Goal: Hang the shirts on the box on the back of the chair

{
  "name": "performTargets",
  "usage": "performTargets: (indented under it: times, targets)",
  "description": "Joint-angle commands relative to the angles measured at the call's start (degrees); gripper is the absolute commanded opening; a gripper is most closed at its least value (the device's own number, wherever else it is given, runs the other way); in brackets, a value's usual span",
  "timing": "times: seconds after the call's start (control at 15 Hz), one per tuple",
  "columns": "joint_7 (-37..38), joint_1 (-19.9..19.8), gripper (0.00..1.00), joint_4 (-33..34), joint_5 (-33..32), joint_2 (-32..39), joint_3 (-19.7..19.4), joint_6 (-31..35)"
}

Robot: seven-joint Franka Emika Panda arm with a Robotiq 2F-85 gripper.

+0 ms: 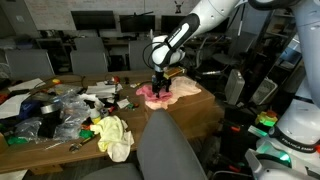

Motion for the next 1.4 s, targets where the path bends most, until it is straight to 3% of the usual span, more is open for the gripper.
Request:
performTargets:
  times: [0.0,0.07,0.2,0.8,0.93,1.33]
  targets:
    - [-1.6,-0.8,1.0,2.8,0.9,2.2,-0.2,-1.9]
    - [-1.6,-0.9,1.0,2.6,1.0,2.2,-0.2,-2.1]
    - [-1.8,-1.1,0.74,2.5,1.1,2.0,-0.2,-2.4]
    - [-1.7,-0.6,0.04,-2.8,0.5,-3.6,-0.4,-0.2]
    - [-1.7,-0.4,0.0,-5.6,0.5,-6.7,-0.4,0.9]
    - [-2.7,-0.8,0.02,-20.3,2.1,-23.2,-0.5,9.5]
